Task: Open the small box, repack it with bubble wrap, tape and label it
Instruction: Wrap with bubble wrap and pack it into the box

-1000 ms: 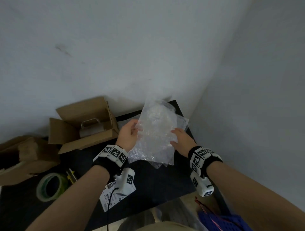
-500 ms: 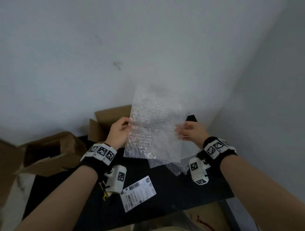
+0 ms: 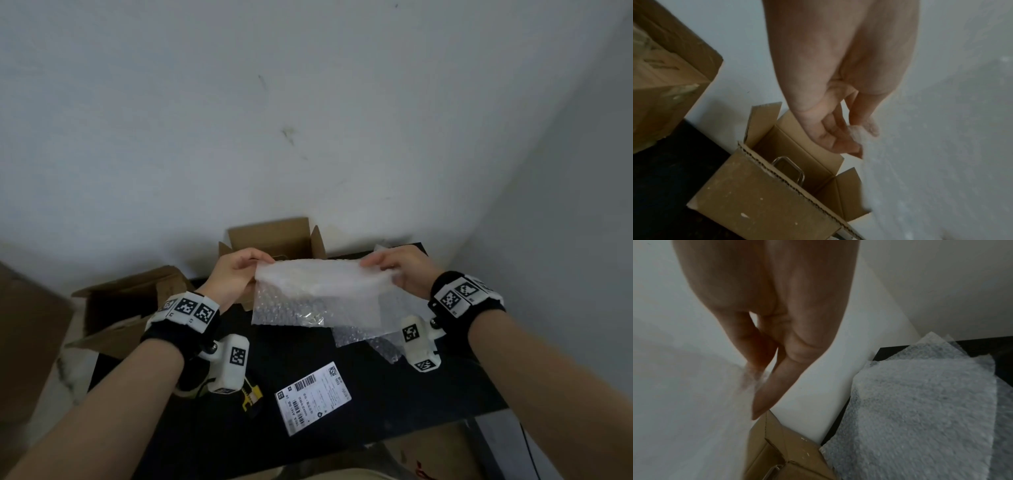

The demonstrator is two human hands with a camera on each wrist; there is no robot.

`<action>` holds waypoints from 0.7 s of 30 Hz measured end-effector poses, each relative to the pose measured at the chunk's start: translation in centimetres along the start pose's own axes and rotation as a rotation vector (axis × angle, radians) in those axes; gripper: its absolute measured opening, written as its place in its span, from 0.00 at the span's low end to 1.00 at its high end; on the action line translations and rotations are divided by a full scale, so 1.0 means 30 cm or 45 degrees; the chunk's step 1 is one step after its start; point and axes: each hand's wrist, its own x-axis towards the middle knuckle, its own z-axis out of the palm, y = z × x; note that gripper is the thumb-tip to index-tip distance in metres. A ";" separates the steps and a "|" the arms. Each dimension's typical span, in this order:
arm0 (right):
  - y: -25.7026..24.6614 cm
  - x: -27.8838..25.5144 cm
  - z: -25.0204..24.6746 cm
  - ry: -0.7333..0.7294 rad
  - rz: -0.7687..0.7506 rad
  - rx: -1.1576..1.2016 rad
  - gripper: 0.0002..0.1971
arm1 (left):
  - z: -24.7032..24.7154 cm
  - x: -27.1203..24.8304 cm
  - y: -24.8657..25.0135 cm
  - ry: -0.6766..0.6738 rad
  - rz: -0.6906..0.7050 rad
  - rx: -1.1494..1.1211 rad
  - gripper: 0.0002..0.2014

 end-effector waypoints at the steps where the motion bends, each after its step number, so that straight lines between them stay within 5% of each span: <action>1: -0.009 -0.002 0.009 -0.011 0.016 0.028 0.11 | -0.011 0.000 0.002 -0.008 0.018 0.047 0.10; 9: -0.104 -0.011 0.106 0.045 -0.256 -0.365 0.11 | -0.082 0.004 0.053 -0.149 -0.150 0.051 0.07; 13: -0.184 -0.010 0.188 -0.002 -0.339 -0.508 0.13 | -0.051 0.004 0.097 -0.309 0.026 0.495 0.11; 16: -0.225 -0.016 0.249 -0.013 -0.387 -0.591 0.13 | -0.026 0.007 0.105 -0.387 0.102 0.511 0.15; 21: -0.222 -0.009 0.294 0.119 -0.466 -0.599 0.25 | -0.035 0.007 0.090 -0.208 0.232 0.538 0.08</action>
